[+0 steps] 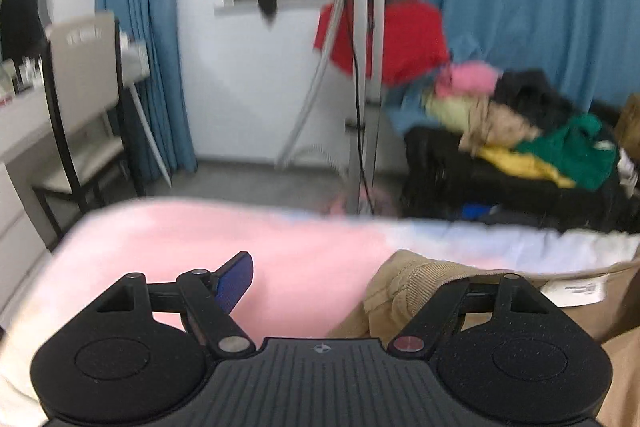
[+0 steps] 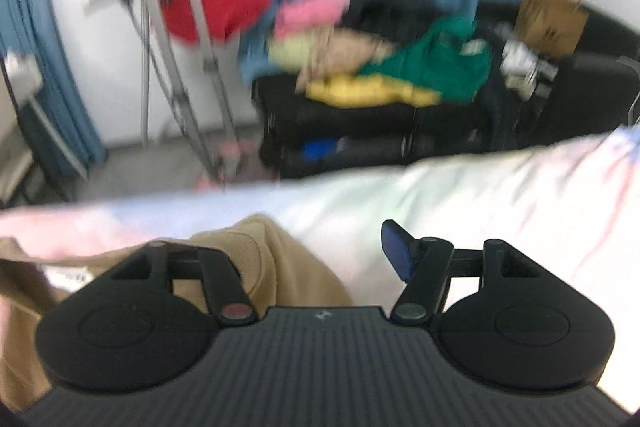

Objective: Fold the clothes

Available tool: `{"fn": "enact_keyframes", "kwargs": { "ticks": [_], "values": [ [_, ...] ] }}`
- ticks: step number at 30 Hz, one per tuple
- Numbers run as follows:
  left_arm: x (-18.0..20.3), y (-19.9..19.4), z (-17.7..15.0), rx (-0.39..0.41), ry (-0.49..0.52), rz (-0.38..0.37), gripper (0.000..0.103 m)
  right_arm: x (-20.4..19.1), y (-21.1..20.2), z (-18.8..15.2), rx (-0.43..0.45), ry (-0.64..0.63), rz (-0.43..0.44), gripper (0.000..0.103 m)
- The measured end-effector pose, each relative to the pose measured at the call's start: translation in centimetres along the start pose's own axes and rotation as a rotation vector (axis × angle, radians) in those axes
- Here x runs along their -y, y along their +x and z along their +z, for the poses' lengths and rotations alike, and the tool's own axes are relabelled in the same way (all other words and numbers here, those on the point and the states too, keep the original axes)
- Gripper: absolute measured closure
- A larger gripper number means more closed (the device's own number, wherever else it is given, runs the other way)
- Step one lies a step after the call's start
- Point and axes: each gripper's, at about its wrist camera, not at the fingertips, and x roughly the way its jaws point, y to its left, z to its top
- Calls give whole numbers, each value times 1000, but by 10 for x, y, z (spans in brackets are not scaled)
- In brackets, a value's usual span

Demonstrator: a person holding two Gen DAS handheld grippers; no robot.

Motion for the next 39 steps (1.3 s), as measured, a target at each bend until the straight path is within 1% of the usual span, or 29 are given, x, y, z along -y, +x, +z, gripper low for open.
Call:
{"fn": "enact_keyframes", "kwargs": {
  "ticks": [2,4,5,6,7,8,9,10,11,14,16,17,18,19,20,22,25,28,31,34,35,39],
  "values": [
    [3,9,0,-31,35,2,26,-6,20,0,-74,-55,5,39],
    [11,9,-1,-71,72,1,25,-14,28,3,-128,-128,40,39],
    [15,5,1,-96,92,-4,25,-17,27,6,-133,-159,53,39],
    [18,0,2,-122,112,-9,24,-20,21,9,-118,-171,57,39],
    [21,-5,4,-148,132,-14,22,-21,15,12,-103,-160,75,39],
    [22,-14,6,-178,147,-35,18,-18,8,15,-100,-123,126,39],
    [24,-22,9,-205,160,-67,18,-14,1,18,-111,-69,195,39],
    [24,-32,9,-214,163,-76,18,-10,-3,19,-131,-17,258,39],
    [24,-41,10,-221,165,-83,16,-8,-9,18,-145,19,293,39],
    [23,-72,13,-235,155,-138,14,-9,-24,17,-184,27,290,39],
    [21,-101,12,-191,149,-150,13,-12,-30,14,-243,6,293,39],
    [19,-116,11,-168,146,-155,11,-16,-35,12,-245,-32,268,39],
    [18,-134,8,-139,135,-164,10,-21,-46,8,-201,-82,224,39],
    [17,-151,6,-110,122,-175,10,-25,-58,3,-134,-129,183,39],
    [17,-162,2,-84,111,-185,10,-28,-70,-1,-77,-162,163,39],
    [4,-192,-14,-37,94,-191,10,-27,-91,-10,-5,-160,172,39],
    [-18,-237,-39,36,66,-194,10,-19,-122,-35,31,-96,211,39],
    [-37,-276,-69,102,63,-144,10,-9,-162,-72,79,-30,248,39],
    [-57,-312,-92,153,23,-124,10,3,-211,-111,154,21,276,39],
    [-69,-350,-112,205,-9,-92,10,8,-257,-147,215,37,294,39],
    [-72,-362,-119,219,-18,-83,10,10,-274,-156,234,39,285,38],
    [-75,-414,-145,252,-30,-76,10,18,-327,-185,282,31,279,38]
  ]
}}
